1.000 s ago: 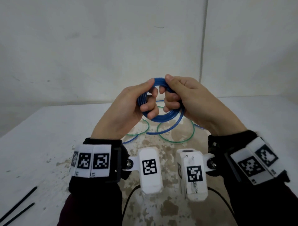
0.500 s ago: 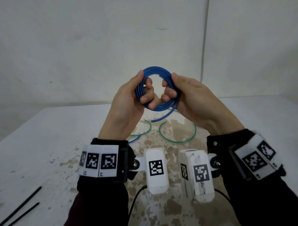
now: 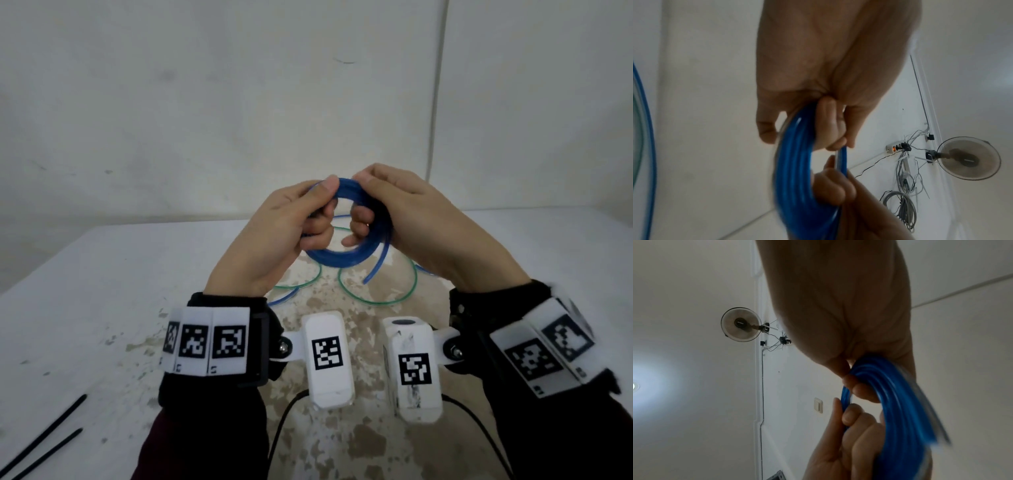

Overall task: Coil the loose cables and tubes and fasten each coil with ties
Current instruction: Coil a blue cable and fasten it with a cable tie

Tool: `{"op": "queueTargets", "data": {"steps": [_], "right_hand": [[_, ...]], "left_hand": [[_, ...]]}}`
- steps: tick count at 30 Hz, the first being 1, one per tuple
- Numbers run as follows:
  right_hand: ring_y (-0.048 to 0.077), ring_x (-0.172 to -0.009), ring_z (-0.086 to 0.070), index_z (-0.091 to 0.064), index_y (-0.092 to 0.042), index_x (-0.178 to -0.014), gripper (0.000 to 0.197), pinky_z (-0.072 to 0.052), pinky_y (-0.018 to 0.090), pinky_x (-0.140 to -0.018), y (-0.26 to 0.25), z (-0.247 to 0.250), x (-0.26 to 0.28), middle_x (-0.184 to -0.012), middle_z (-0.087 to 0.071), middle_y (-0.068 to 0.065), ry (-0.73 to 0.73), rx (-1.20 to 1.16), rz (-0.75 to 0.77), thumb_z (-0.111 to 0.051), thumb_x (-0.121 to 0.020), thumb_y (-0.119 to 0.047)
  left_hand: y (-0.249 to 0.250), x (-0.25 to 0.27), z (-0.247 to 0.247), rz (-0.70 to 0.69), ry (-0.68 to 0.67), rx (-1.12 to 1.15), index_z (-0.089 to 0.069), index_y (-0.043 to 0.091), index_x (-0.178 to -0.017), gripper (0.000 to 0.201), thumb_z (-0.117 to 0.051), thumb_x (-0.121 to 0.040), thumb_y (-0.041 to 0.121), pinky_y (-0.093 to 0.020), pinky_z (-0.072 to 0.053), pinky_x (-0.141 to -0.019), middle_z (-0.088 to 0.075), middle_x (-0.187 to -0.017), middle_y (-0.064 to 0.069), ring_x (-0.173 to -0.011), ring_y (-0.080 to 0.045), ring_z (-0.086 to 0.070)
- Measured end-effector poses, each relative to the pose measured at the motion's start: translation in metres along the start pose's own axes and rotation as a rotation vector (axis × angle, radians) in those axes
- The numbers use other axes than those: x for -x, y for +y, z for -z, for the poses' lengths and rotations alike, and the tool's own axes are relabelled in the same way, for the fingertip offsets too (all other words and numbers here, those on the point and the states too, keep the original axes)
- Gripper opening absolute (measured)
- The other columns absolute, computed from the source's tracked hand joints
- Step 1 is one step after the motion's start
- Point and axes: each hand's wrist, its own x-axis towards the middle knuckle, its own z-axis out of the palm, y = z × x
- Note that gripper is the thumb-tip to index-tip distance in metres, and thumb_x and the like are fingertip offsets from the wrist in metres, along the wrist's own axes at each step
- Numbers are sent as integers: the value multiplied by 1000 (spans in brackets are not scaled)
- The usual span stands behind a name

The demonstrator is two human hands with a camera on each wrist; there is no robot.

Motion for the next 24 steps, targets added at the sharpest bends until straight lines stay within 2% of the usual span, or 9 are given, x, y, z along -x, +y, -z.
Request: {"op": "queueTargets", "data": {"steps": [2,5,7,11,14,16,19,21,24], "right_hand": [[15,-61,-55,-59,-8,-90,34,-54,34,-73,0,1,0,-60,-55,-1,15,-42,13,-31,-104,-23],[18,-74,-63,-63,-8,-93,39,-54,27,-71,-1,1,1,-66,-65,2,-33,-128,-1,-31,-104,-27],[18,-73,-61,-59,-8,-88,40,-52,25,-71,0,1,-1,-60,-59,1,-45,-172,1,-29,-104,-29],[14,-55,-47,-49,-9,-78,38,-47,24,-69,0,5,-1,-50,-35,-6,-59,-154,20,-29,-104,-28],[12,-49,-40,-49,-10,-78,36,-48,24,-65,-2,7,4,-49,-32,-9,-106,17,-17,-33,-103,-30],[12,-49,-38,-50,-9,-79,35,-48,26,-64,-2,4,4,-49,-32,-9,-91,56,-32,-34,-103,-29],[14,-51,-42,-55,-8,-84,33,-49,30,-66,-1,0,0,-50,-37,-5,-16,-35,-35,-32,-104,-21],[15,-57,-49,-60,-8,-88,34,-51,30,-66,1,1,-2,-56,-48,-2,4,-84,-36,-32,-103,-19],[14,-68,-60,-65,-12,-85,40,-54,29,-72,4,3,-2,-64,-61,-1,-4,-78,-60,-36,-103,-31]], "left_hand": [[1,-2,0,-59,79,99,-41,11,-70,35,-39,-101,26,-18,-18,-46,-21,-51,7,-44,-8,-18],[-1,-6,-1,-103,149,228,-42,12,-69,37,-37,-101,30,-20,-20,-49,-22,-48,8,-42,-8,-19],[-2,-7,-2,-96,146,282,-44,13,-68,39,-37,-101,32,-22,-24,-53,-24,-46,8,-41,-8,-22],[3,-4,-5,35,2,281,-46,11,-63,39,-38,-96,30,-26,-31,-57,-28,-42,4,-39,-12,-28],[5,2,-2,137,-104,91,-45,10,-66,32,-44,-87,35,-37,-29,-76,-27,-42,5,-37,-12,-29],[3,2,2,136,-125,46,-43,12,-67,33,-41,-92,35,-32,-22,-69,-25,-44,8,-39,-9,-26],[1,-1,3,108,-64,85,-40,14,-68,39,-34,-100,33,-23,-15,-52,-22,-48,9,-42,-7,-20],[0,-2,5,69,-7,127,-39,14,-68,39,-33,-102,33,-20,-16,-46,-22,-49,9,-42,-6,-19],[1,-3,6,1,56,192,-39,15,-67,41,-32,-102,34,-19,-21,-45,-22,-49,9,-42,-6,-19]]}}
